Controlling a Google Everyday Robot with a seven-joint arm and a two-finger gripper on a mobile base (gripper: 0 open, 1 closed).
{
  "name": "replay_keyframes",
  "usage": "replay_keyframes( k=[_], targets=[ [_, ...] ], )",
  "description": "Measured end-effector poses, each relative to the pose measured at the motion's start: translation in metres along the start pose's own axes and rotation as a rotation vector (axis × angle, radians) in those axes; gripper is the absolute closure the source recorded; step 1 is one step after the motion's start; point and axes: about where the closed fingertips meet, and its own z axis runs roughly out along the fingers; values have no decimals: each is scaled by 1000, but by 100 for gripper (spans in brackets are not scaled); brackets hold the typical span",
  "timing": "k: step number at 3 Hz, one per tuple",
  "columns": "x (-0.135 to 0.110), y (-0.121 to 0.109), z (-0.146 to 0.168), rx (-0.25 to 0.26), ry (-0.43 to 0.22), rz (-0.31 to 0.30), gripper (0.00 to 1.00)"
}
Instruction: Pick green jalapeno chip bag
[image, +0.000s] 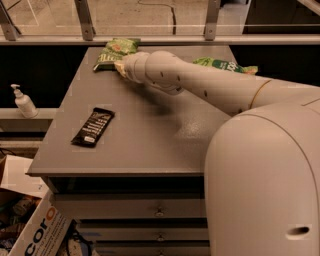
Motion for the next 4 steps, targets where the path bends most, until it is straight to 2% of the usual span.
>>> replay_keyframes(
  k=[1,2,3,4],
  targets=[
    [7,-5,-5,10,10,8,88],
    [10,-8,-9,16,9,16,100],
    [-7,-6,-17,-2,-36,23,100],
    [-45,4,-35,-50,-129,29,100]
  ],
)
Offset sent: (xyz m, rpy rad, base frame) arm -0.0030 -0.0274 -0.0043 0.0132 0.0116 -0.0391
